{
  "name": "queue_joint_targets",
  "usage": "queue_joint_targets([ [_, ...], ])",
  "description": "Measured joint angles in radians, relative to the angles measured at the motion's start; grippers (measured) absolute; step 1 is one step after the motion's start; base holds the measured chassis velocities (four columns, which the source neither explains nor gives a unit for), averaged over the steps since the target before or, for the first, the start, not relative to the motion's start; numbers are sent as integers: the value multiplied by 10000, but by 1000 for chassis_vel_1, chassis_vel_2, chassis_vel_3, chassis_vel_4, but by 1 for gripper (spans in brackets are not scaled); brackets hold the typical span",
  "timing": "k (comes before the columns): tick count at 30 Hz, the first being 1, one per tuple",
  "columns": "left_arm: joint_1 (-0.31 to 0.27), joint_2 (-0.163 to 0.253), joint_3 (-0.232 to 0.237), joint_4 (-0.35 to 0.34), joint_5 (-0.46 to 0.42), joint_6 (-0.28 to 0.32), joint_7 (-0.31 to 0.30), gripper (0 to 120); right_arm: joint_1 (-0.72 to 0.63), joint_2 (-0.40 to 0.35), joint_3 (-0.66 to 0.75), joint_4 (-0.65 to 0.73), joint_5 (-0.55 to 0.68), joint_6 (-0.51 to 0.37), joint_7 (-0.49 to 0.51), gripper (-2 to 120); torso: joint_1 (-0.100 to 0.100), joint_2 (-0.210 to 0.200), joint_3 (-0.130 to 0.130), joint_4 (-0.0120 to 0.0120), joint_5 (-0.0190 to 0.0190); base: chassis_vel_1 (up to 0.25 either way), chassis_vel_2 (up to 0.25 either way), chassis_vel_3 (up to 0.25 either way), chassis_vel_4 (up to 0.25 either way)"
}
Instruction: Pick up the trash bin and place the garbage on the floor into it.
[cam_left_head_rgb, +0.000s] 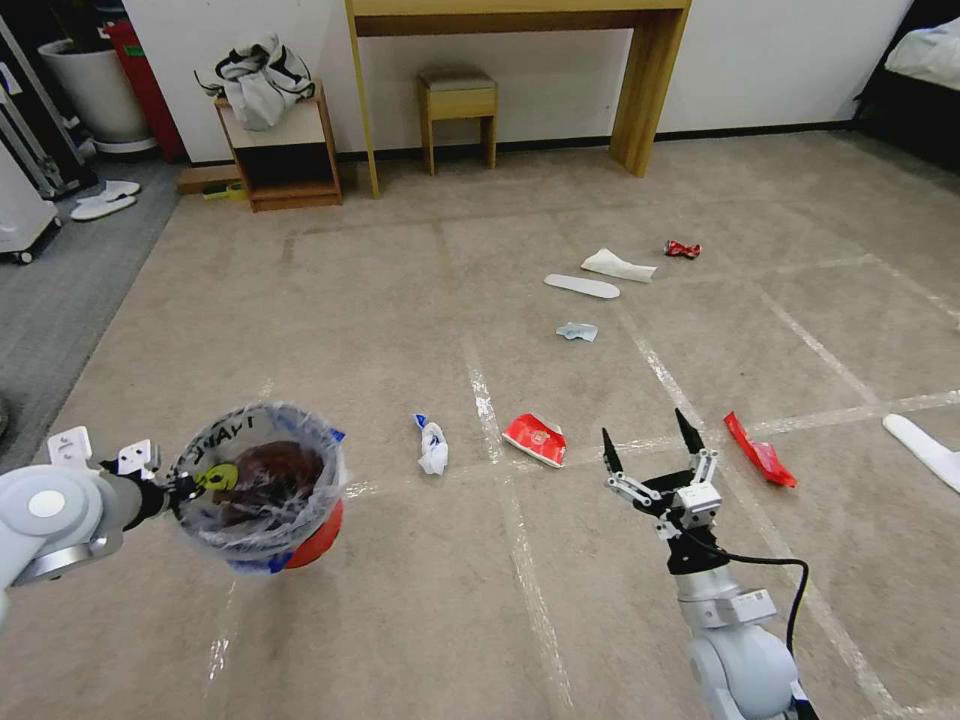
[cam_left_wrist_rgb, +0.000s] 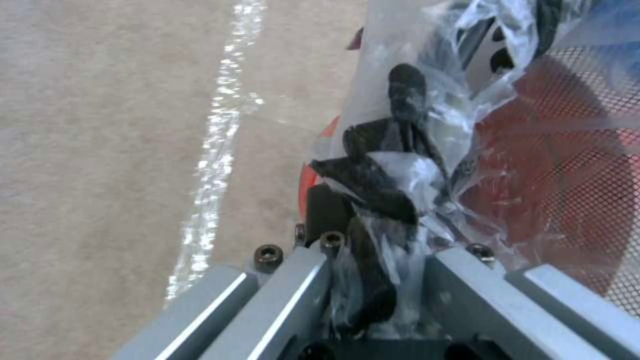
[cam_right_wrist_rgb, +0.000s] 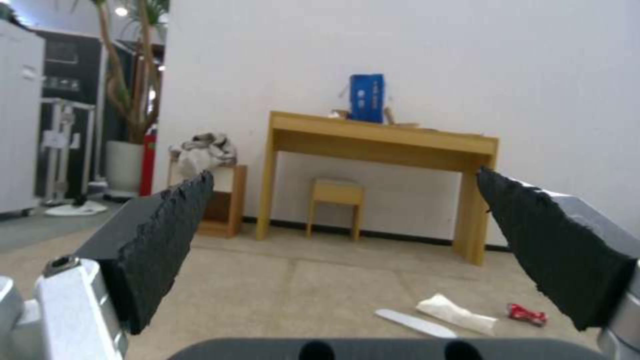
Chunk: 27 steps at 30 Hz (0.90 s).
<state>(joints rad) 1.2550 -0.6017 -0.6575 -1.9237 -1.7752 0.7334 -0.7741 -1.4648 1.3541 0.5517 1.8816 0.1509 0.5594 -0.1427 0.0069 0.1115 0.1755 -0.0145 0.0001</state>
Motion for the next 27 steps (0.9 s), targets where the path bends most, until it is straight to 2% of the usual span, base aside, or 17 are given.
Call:
queue_joint_targets([
  [4,-92,-173,-50,-352,-188,-27,-89,0,-75,140,160,94,17,-12,-35,100,0,0,0,1,0,0,0,0,0],
  [12,-235,-473,-200,-458,-262,-119,-54,0,-145,285,272,144,29,-13,-136,100,0,0,0,2,2,0,0,0,0],
  [14,-148,-805,-55,-566,105,-144,99,0,-163,406,271,114,15,-12,-206,100,0,0,0,2,-1,0,0,0,0],
  [15,-148,-805,-55,-566,105,-144,99,0,-163,406,271,114,15,-12,-206,100,0,0,0,2,-1,0,0,0,0],
  [17,-186,-1378,95,-625,572,-187,163,0,-174,506,220,56,-49,-10,-246,100,0,-1,1,2,-1,0,0,0,0],
  [18,-190,-1534,107,-657,674,-187,136,0,-178,523,214,47,-63,-10,-255,100,0,0,1,2,-1,0,0,0,0],
  [23,-120,-1861,104,-801,1027,-161,106,0,-216,591,161,-32,-139,18,-312,100,0,0,1,3,-1,0,0,0,0],
  [27,-164,-1902,110,-899,782,-160,107,0,-240,691,102,-107,-219,73,-334,100,0,0,1,3,1,0,0,0,0],
])
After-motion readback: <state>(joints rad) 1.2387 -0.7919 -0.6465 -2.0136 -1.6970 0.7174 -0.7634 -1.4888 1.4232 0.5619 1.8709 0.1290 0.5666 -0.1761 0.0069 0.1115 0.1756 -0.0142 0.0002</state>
